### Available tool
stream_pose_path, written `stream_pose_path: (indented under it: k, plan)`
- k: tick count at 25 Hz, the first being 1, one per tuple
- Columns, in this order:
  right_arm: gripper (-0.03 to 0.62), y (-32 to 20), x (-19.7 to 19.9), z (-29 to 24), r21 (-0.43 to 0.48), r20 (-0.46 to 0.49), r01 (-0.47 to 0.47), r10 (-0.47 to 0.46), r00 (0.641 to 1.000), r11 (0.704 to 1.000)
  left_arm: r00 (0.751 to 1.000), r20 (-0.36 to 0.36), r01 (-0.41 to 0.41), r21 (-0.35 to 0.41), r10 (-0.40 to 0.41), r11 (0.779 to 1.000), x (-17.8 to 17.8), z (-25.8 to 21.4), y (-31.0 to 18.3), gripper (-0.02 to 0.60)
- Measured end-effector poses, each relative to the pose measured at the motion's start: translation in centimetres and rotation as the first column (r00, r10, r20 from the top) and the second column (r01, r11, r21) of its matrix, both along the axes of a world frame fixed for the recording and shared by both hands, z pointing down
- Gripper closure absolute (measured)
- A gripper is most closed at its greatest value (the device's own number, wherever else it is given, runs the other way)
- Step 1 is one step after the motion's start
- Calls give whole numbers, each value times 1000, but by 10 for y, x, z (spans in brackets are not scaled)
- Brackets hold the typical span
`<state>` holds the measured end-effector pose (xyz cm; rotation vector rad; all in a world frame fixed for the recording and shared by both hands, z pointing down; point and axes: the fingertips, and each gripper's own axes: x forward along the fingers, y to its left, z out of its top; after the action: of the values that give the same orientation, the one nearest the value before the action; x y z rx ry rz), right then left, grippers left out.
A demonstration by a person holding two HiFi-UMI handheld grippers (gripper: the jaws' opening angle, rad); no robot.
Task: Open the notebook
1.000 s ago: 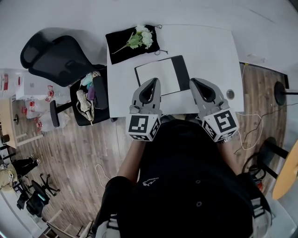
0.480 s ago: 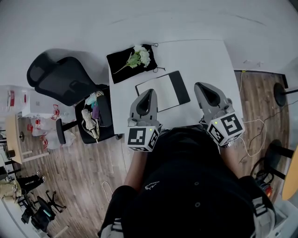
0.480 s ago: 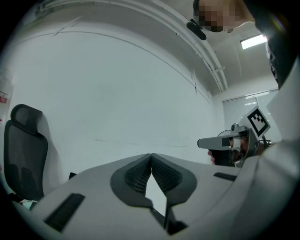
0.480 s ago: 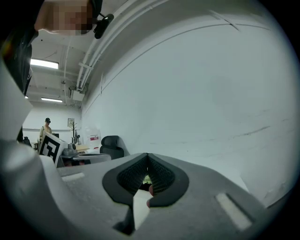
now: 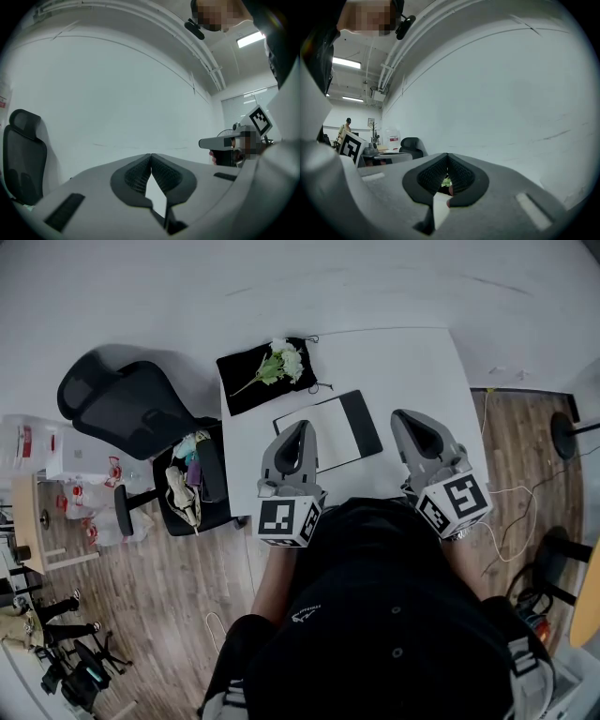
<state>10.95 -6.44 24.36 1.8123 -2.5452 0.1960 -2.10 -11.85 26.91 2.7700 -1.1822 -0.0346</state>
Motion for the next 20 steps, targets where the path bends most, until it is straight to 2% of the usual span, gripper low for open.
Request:
stream_pose_path:
  k: [20]
  plan:
    - [589, 1, 4, 3, -16, -33, -5, 4, 999, 1000, 999, 5, 41, -27, -41, 999, -6, 12, 1, 575]
